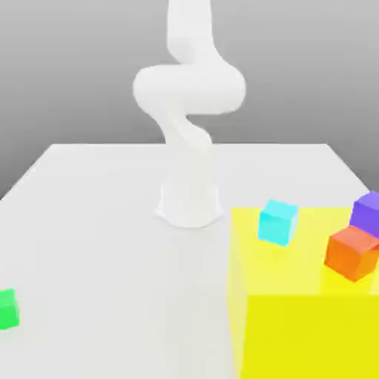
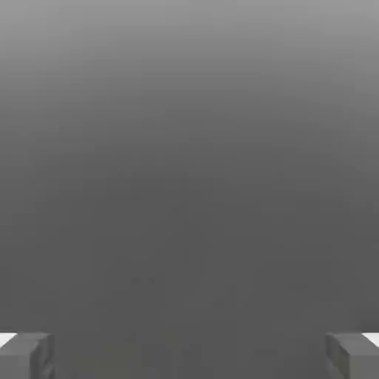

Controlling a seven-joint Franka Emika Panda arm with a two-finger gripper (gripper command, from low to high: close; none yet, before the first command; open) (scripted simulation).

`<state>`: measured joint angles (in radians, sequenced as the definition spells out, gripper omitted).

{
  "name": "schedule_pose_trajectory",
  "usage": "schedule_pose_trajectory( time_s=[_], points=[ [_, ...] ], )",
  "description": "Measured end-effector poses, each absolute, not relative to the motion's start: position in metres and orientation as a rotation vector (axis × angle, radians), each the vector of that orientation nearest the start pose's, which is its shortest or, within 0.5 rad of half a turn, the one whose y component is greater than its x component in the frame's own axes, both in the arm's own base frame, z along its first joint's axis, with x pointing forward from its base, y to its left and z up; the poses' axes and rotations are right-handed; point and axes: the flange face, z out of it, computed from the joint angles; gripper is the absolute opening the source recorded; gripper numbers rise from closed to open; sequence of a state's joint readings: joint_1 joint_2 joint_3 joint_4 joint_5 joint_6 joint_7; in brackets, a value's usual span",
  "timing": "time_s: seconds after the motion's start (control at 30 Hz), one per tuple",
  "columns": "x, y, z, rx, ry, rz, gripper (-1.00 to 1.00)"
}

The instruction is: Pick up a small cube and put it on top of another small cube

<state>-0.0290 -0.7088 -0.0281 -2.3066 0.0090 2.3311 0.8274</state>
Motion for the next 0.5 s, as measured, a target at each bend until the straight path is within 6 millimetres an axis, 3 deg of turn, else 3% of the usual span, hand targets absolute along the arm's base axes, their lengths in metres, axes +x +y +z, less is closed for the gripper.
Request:
schedule_pose_trajectory(
  time_s=[0.1,0.23,0.37,0.5],
  points=[
    [0.414,-0.060,0.633,-2.400,1.314,-0.830,0.00],
    [0.446,-0.108,0.569,-2.349,1.523,-0.691,0.00],
    [0.464,-0.158,0.501,-2.277,1.734,-0.556,0.00],
    [0.466,-0.208,0.429,-2.185,1.944,-0.423,0.00]
  ],
)
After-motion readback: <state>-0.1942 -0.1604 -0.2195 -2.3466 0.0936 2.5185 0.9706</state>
